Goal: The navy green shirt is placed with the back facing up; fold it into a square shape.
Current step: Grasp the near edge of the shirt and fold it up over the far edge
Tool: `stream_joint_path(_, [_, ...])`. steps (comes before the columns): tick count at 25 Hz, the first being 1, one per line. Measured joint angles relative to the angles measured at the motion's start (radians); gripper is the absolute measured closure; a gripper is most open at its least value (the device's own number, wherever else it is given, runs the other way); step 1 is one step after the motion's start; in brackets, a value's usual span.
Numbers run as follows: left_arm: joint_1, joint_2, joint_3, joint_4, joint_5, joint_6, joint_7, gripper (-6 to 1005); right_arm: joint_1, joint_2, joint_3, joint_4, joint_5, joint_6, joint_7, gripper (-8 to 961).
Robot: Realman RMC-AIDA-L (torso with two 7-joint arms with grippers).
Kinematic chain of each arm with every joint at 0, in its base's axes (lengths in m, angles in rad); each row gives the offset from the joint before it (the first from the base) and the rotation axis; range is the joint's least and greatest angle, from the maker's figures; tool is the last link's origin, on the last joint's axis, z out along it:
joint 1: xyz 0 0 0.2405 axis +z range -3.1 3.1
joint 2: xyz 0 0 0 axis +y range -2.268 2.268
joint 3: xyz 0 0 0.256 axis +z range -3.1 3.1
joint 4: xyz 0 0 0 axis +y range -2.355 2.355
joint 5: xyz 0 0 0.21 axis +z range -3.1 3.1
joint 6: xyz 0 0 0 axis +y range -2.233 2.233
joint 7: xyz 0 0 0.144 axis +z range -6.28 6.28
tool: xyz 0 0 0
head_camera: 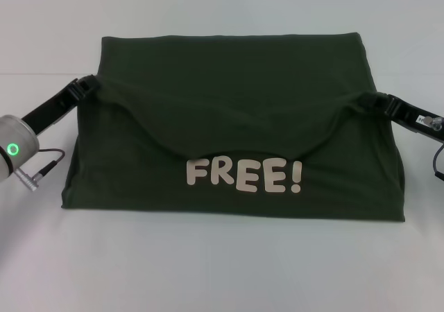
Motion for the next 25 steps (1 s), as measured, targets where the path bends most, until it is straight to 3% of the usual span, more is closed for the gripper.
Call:
stream_joint_path(9, [0.012, 0.015, 0.003, 0.004, -0.053, 0.033, 0.0, 994, 0.011, -0.004, 0.0, -0.008, 0.042, -0.05, -0.02, 883])
stream_joint_path(25, [0.01, 0.012, 0.004, 0.002, -0.052, 0.027, 0.02, 993, 0.018, -0.004, 0.0, 0.001, 0.046, -0.026, -0.028, 884])
